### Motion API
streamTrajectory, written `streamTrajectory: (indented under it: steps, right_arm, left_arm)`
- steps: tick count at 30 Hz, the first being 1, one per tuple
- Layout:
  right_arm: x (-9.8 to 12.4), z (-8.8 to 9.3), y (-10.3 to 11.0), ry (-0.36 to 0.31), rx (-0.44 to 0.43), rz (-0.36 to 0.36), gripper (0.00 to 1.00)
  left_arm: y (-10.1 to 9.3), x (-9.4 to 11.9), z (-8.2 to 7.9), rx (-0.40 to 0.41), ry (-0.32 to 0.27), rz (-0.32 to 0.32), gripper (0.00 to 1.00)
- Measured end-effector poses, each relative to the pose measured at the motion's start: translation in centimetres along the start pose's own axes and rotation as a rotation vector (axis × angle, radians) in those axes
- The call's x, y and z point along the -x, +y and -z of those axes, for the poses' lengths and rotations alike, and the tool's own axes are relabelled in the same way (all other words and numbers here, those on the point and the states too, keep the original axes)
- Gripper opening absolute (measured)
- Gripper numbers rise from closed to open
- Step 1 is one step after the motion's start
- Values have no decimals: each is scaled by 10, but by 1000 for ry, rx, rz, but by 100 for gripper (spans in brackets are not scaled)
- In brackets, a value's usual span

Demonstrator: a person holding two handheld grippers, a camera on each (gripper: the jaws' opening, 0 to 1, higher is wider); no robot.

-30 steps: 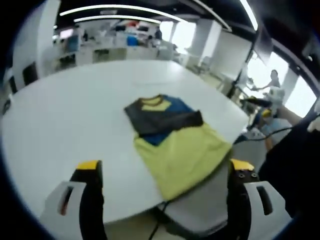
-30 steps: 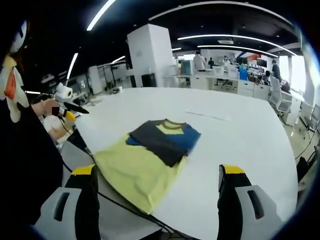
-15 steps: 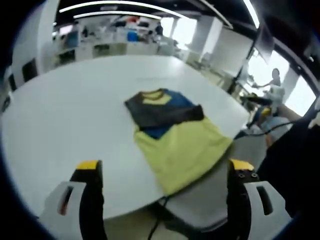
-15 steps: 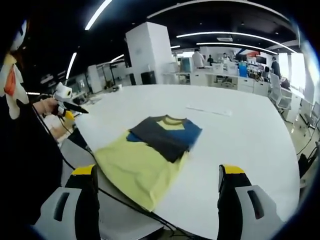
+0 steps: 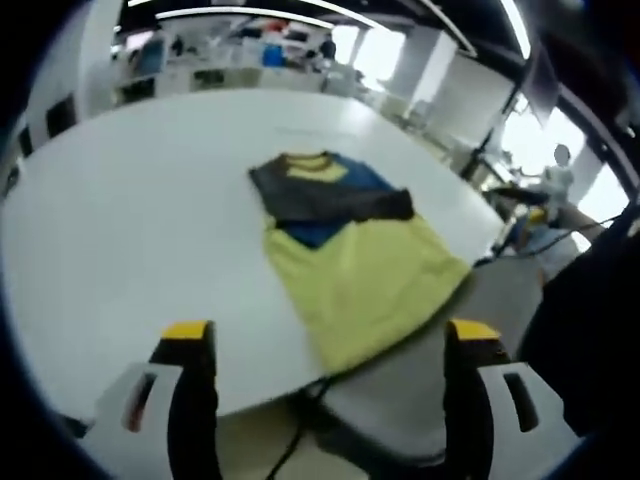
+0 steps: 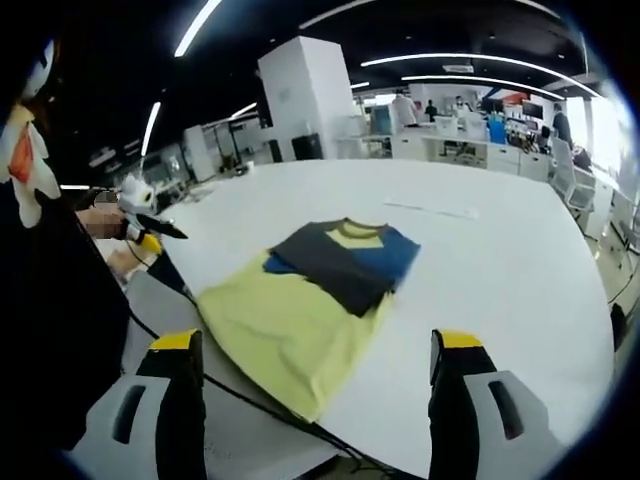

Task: Fold the garment on the visible template until the final outline fits inside the template.

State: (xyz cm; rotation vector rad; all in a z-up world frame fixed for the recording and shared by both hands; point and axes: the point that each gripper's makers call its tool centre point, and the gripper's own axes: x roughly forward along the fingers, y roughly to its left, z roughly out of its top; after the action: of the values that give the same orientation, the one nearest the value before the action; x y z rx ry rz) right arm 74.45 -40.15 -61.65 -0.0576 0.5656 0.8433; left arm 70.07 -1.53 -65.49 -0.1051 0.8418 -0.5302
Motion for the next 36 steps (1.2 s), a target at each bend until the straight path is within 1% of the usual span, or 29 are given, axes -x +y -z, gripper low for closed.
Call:
streamTrajectory:
  steps: [2,3,4,6,8,9,10,11,12,13,14,17,19,21,23,24,25,26,27,28,29,30,31,32,34,35,36]
  right_arm:
    - [-3,4,1,12,-4,-11,87]
    - [-7,10,1,33,-3,-20,83]
    - [-8,13,1,40,-5,-22,81]
    - [-13,20,1,52,-13,-28,78]
    - [-17,27,3,66,-24,-48,74]
    - [-19,32,5,81,-28,-57,69]
    - [-22,40,6,111,-27,-69,66]
    - [-24,45,6,127,-28,-72,64]
    - [-27,54,7,154,-38,-81,61]
    - [-28,58,7,165,-45,-87,59]
    - [-29,59,7,166,-48,-89,57]
    - [-35,70,9,195,-88,-108,50]
    - [-38,78,9,217,-98,-113,45]
    - [-40,83,10,242,-116,-122,41]
    - [-44,87,10,258,-128,-120,40]
    - [-44,89,11,272,-136,-122,40]
    - [-46,90,10,273,-132,-127,39]
    - [-48,93,11,296,-146,-129,38]
    - [-46,100,11,345,-154,-121,37]
    - [-49,101,12,355,-140,-130,36]
    - [-48,107,11,401,-145,-120,35]
    - [-49,110,13,429,-139,-125,32]
    - [-52,108,14,423,-140,-132,32]
    - [-53,111,12,446,-157,-121,32]
    - [-56,110,12,436,-154,-128,33]
    - [-57,113,12,457,-172,-125,33]
    - [-58,113,12,463,-166,-124,33]
  left_arm:
    - [-2,-4,8,13,16,12,87]
    - [-4,-9,16,18,35,20,85]
    - [-5,-12,20,15,48,25,83]
    - [-6,-19,31,17,76,34,78]
    - [-10,-26,42,26,105,59,75]
    - [-11,-29,46,32,113,64,74]
    - [-12,-33,53,38,128,73,73]
    - [-12,-35,57,45,136,77,72]
    - [-13,-37,59,49,142,79,70]
    - [-12,-40,59,76,125,82,69]
    - [-13,-41,57,96,107,97,68]
    - [-9,-46,61,134,114,102,64]
    - [-8,-50,63,152,124,111,62]
    - [-7,-52,66,167,148,111,59]
    - [-9,-54,70,182,173,125,57]
    - [-9,-55,71,188,185,125,55]
    - [-9,-56,73,191,194,123,54]
    - [-10,-58,75,197,211,124,54]
    - [-10,-59,76,201,222,122,53]
    - [-11,-61,79,207,239,116,53]
    - [-11,-63,80,207,243,113,52]
    - [-11,-65,82,211,259,109,50]
    - [-10,-67,84,214,267,101,49]
    - [-10,-69,85,214,273,97,48]
    - [-9,-71,88,213,285,88,46]
    - [-10,-72,88,213,287,88,46]
    - [-6,-77,92,213,295,89,45]
